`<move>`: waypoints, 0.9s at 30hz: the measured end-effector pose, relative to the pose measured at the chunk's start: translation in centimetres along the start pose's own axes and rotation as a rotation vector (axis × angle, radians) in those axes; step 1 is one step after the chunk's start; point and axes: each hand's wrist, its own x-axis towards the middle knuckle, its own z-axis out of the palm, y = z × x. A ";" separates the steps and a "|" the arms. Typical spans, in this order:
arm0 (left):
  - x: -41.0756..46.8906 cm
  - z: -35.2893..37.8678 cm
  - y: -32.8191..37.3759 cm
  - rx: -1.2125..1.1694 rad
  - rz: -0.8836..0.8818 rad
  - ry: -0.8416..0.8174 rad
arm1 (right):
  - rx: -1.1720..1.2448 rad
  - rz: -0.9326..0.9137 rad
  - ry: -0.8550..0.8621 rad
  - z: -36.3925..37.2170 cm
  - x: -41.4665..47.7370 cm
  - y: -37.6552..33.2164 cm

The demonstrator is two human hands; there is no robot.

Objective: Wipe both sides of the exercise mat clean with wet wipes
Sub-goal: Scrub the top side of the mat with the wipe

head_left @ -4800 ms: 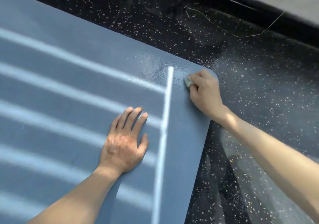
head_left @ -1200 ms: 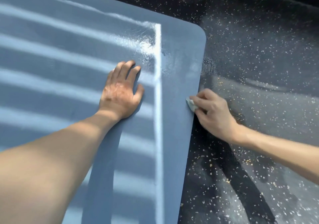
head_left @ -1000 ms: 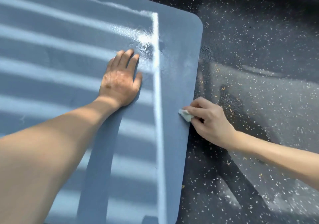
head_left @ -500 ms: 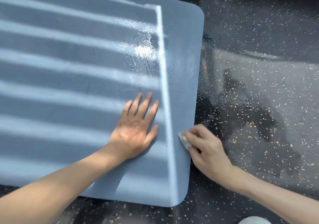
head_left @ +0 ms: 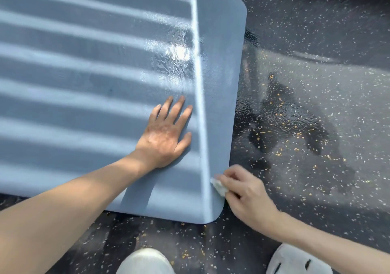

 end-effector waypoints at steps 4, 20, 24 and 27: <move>0.0 0.0 0.0 0.004 0.003 -0.011 | 0.019 -0.010 -0.080 0.9 -2.7 -1.1; -0.1 -0.2 0.2 0.065 0.007 -0.023 | 0.050 -0.225 -0.094 -1.5 -1.8 -1.8; -0.2 -0.3 0.2 0.057 0.012 -0.032 | -0.136 0.042 0.336 -5.6 7.4 3.3; -0.2 -0.3 0.3 0.053 0.012 -0.020 | -0.245 0.159 0.445 -7.5 11.2 6.9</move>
